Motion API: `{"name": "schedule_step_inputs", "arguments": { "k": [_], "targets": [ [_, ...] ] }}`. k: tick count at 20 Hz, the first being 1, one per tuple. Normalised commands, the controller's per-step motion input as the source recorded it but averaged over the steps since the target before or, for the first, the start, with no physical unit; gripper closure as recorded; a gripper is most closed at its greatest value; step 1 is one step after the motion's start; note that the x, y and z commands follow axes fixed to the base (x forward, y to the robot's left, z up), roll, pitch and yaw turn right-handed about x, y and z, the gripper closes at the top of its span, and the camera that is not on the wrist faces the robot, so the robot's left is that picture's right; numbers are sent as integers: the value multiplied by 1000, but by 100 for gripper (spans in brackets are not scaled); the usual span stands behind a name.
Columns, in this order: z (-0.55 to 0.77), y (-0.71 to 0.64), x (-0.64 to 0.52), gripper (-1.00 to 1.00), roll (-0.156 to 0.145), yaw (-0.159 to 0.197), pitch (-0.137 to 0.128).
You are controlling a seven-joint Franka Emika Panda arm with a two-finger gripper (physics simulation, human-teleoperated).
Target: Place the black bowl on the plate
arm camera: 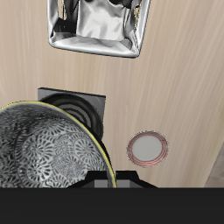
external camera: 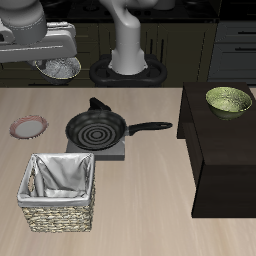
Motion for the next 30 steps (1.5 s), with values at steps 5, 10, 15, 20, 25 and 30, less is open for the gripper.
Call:
{"name": "schedule_step_inputs", "arguments": {
  "k": [5,10,15,20,25,30],
  "targets": [
    [-75,-222,-225,100,-37,20,-51],
    [-73,-271,-340,100,-26,-6,-48],
    [-155,-268,-205,100,-31,9,-21],
    [-106,-168,-230,100,-18,11,-43],
    [-192,-196,-89,100,-31,-30,8],
    [-232,-283,-73,100,-30,-9,1]
  ]
}}
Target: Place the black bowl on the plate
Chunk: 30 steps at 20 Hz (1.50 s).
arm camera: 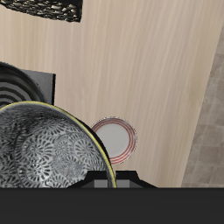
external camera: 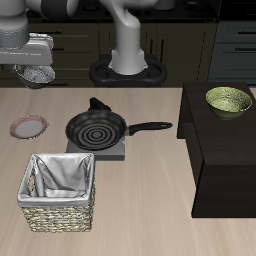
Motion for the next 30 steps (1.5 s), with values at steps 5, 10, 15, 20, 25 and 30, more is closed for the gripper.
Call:
{"name": "schedule_step_inputs", "arguments": {
  "k": [5,10,15,20,25,30],
  "targets": [
    [-258,-184,-4,100,-30,-11,17],
    [-277,-96,-1,100,-17,7,11],
    [-281,21,-40,100,5,40,-13],
    [-335,26,-20,100,16,23,22],
    [-260,-60,21,100,-7,-3,75],
    [-195,-142,-111,100,-20,17,42]
  ]
}}
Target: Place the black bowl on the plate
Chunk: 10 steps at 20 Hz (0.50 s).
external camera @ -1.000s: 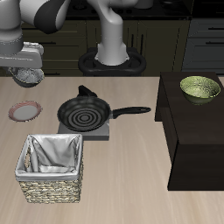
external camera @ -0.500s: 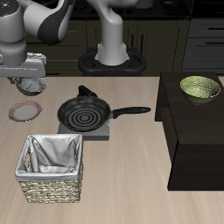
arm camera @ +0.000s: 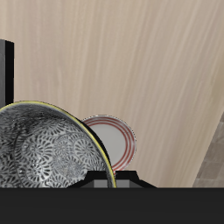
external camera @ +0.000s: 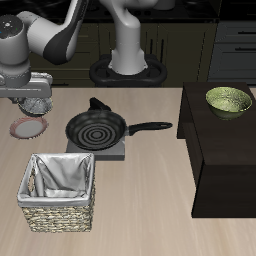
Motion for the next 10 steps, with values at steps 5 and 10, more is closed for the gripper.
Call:
{"name": "schedule_step_inputs", "arguments": {
  "k": [5,10],
  "targets": [
    [-186,-167,-96,100,-26,22,32],
    [-176,-135,12,100,-29,2,35]
  ]
}}
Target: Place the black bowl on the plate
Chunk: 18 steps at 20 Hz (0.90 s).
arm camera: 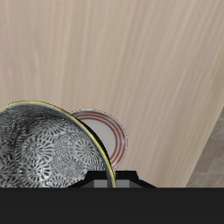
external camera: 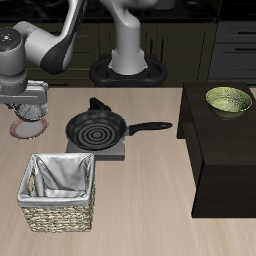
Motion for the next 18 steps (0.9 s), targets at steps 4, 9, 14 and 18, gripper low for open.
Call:
{"name": "schedule_step_inputs", "arguments": {
  "k": [4,9,14,18],
  "targets": [
    [-200,-55,118,100,-27,2,28],
    [-220,25,65,100,-3,2,53],
    [-259,43,-114,100,16,39,45],
    [-284,-64,-114,100,5,23,96]
  ]
}}
